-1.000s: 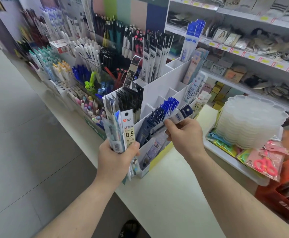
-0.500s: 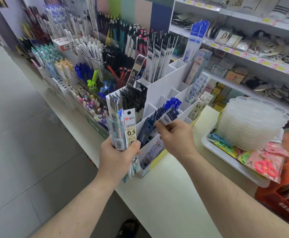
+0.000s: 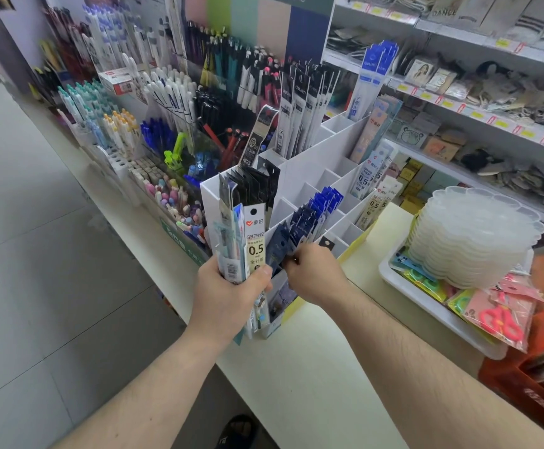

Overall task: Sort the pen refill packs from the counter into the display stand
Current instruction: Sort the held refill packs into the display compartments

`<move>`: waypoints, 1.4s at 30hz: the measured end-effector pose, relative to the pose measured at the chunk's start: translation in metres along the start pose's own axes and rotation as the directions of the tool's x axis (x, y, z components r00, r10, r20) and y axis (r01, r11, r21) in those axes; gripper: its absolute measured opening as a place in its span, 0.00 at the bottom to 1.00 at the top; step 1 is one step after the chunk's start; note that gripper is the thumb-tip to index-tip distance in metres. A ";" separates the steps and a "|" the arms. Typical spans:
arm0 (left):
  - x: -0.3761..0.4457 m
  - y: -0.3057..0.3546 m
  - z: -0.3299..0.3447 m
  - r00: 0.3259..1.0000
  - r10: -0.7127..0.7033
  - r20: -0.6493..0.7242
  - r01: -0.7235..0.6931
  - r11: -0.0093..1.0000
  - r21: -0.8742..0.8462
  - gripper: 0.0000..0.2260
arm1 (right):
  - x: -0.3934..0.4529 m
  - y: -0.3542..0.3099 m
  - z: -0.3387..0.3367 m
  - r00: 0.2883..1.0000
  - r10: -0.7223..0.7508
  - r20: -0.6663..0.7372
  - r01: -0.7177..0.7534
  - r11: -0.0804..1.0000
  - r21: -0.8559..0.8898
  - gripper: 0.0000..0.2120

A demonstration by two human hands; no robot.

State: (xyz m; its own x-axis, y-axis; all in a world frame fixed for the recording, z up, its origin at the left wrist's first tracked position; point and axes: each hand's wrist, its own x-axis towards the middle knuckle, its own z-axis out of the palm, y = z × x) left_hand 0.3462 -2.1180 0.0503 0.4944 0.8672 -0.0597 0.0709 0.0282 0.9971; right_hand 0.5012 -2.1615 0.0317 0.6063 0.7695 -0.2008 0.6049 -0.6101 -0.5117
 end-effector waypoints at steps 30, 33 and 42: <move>0.004 0.019 0.033 0.910 -0.036 0.414 0.129 0.971 -0.199 0.13 | -0.075 0.004 -0.071 0.969 0.193 -0.157 -0.013 0.671 0.742 0.09; 0.002 0.022 0.049 0.837 -0.100 0.537 0.247 0.946 -0.209 0.13 | -0.096 -0.001 -0.078 0.984 0.124 -0.128 0.023 0.624 0.781 0.10; -0.001 0.022 0.072 0.654 -0.316 0.687 0.506 0.858 -0.087 0.10 | -0.109 0.033 -0.080 0.891 0.337 -0.305 0.093 0.520 0.849 0.08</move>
State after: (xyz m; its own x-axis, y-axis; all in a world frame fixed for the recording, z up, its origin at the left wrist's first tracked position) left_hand 0.4094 -2.1544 0.0689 0.8964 0.2167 -0.3867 0.2354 0.5065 0.8295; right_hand 0.4963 -2.2803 0.1037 0.9013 0.4222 -0.0969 -0.0669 -0.0853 -0.9941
